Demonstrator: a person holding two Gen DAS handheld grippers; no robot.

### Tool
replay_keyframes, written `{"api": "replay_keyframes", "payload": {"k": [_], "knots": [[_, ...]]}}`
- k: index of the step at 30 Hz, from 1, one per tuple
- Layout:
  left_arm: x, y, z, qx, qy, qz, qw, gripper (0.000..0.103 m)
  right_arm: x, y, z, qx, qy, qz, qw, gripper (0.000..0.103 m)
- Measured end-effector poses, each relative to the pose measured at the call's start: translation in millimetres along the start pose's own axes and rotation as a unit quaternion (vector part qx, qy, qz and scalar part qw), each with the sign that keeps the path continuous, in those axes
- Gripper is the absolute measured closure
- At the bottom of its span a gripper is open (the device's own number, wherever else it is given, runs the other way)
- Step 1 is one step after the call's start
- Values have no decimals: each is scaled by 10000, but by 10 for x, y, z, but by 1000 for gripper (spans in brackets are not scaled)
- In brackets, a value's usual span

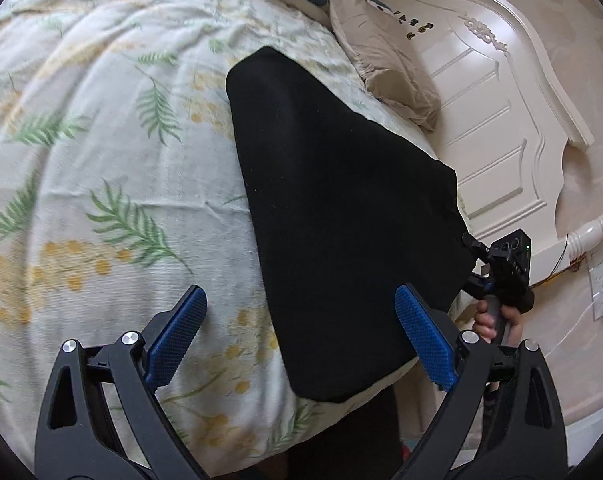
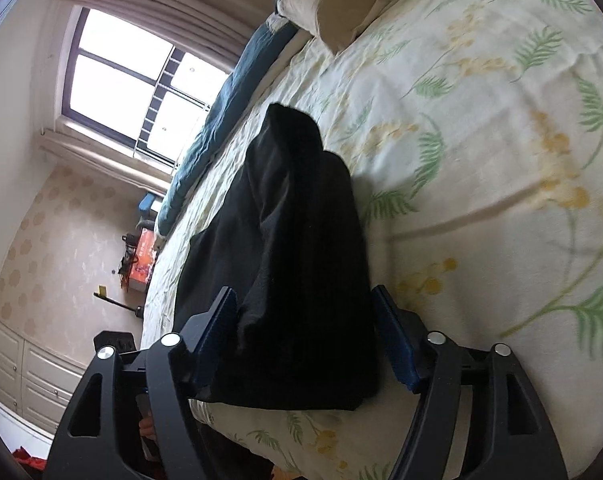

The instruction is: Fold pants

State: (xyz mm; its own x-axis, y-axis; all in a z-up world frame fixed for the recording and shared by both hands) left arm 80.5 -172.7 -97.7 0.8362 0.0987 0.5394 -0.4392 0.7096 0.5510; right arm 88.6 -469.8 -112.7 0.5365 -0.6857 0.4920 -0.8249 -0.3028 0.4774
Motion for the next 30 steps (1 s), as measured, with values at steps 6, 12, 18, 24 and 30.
{"api": "replay_keyframes", "payload": {"k": [6,12,18,24,30], "knots": [[3,-111,46,-232,495,-97,9985,8,-27,-44,-19,23,101,-64,9999,30],[-116,-249,213,-726,1034,-506,9907,13,-74,-49,-33,82,281,-66,9995,30],[-125,-289,90,-899,1417,-626,9838,71,-152,-89,-42,61,359,-84,9993,55],[-58,-185,113,-902,1278,-481,9865,78,-145,-88,-134,182,259,43,9995,62],[71,50,-3,-759,1065,-176,9913,78,-282,-198,-367,369,304,-30,9989,63]]}}
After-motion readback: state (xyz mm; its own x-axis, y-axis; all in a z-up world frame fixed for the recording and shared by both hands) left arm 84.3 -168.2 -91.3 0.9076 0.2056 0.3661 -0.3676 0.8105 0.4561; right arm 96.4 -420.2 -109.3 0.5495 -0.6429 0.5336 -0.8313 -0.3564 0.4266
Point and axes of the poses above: each gripper's, at about its wrist camera, not at the fingertips, and y roughly against the way its jaws point, z to its right, x to its top, the point moved 10 cm from there along -y, roughly the way its jaws point, and after that the axes turned 14 degrees about z, right-handed, at the moved point
